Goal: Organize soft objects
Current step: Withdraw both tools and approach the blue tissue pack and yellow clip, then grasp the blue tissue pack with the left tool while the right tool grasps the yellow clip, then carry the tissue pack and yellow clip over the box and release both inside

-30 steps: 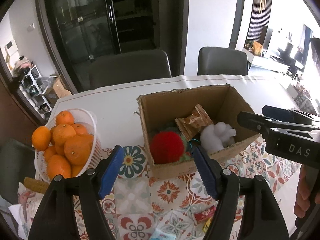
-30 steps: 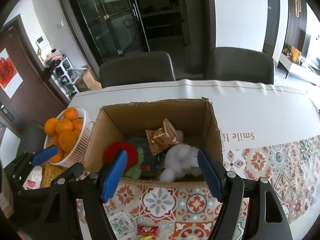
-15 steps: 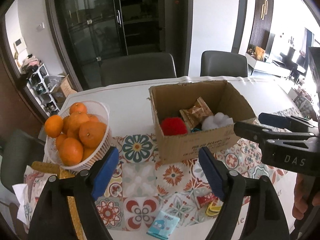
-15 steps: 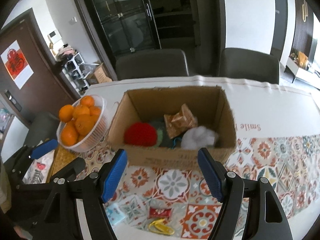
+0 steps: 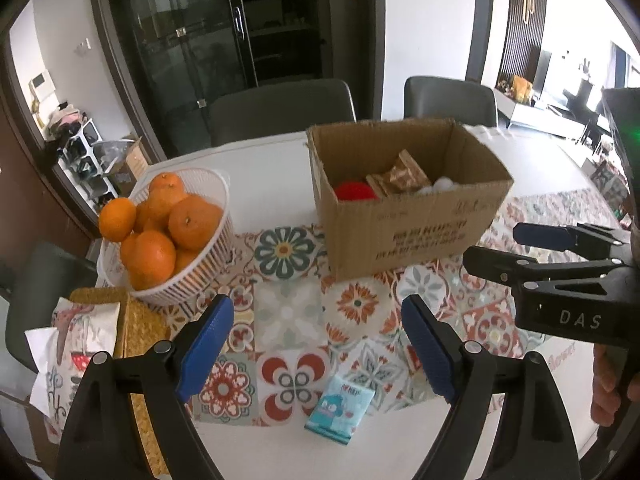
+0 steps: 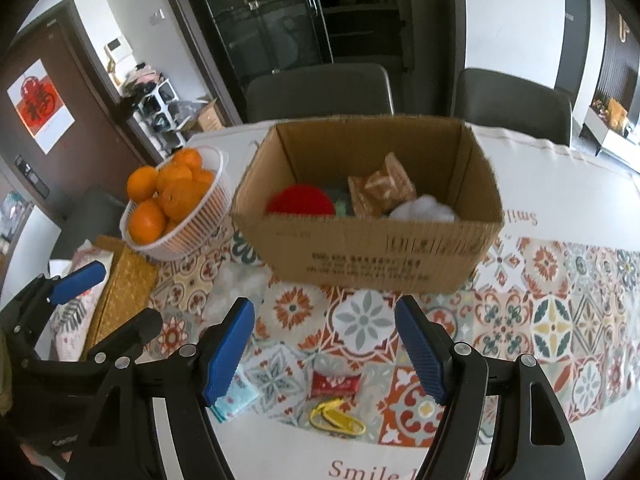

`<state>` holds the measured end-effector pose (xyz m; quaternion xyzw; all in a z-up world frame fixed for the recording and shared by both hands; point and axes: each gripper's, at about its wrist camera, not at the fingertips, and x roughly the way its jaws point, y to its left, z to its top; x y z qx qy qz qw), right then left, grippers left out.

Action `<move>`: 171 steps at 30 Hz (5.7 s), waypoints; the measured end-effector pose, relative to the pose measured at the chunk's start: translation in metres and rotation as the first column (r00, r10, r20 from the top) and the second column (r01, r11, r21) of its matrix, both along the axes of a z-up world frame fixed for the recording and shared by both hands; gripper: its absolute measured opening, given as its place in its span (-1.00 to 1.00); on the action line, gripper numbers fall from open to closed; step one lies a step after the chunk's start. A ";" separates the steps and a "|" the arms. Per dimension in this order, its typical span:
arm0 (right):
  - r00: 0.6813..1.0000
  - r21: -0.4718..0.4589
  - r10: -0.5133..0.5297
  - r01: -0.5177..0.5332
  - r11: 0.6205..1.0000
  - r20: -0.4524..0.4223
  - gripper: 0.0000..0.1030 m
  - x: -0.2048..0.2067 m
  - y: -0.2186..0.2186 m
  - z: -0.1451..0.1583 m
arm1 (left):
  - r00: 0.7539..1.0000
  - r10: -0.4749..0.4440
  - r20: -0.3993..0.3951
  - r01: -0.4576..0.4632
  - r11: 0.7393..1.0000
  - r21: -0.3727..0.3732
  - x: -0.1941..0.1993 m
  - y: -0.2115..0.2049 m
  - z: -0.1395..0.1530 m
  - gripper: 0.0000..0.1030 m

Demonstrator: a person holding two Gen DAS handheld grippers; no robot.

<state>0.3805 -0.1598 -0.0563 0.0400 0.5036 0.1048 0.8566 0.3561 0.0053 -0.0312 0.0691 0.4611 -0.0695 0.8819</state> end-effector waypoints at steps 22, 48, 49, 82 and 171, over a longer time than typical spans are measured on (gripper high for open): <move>0.976 -0.037 0.064 -0.074 0.997 -0.209 0.43 -0.039 0.009 -0.078 | 0.979 -0.028 -0.202 0.030 1.000 0.009 -0.034 0.000 -0.074 0.67; 0.895 -0.081 0.104 -0.153 0.985 -0.434 0.43 -0.049 0.017 -0.160 | 0.905 -0.082 -0.417 0.093 0.996 0.005 -0.025 -0.006 -0.164 0.64; 0.894 -0.083 0.103 -0.153 0.985 -0.435 0.43 -0.048 0.017 -0.161 | 0.904 -0.078 -0.420 0.088 0.996 0.004 -0.023 -0.006 -0.167 0.62; 0.933 0.030 0.071 -0.065 0.997 -0.353 -0.55 -0.062 -0.009 -0.153 | 0.924 0.005 -0.381 -0.068 0.986 -0.153 -0.047 -0.006 -0.161 0.09; 0.992 0.105 -0.043 0.031 0.994 0.118 -0.55 0.083 -0.061 0.040 | 0.998 -0.032 0.051 0.041 0.980 -0.193 0.128 -0.064 0.023 0.09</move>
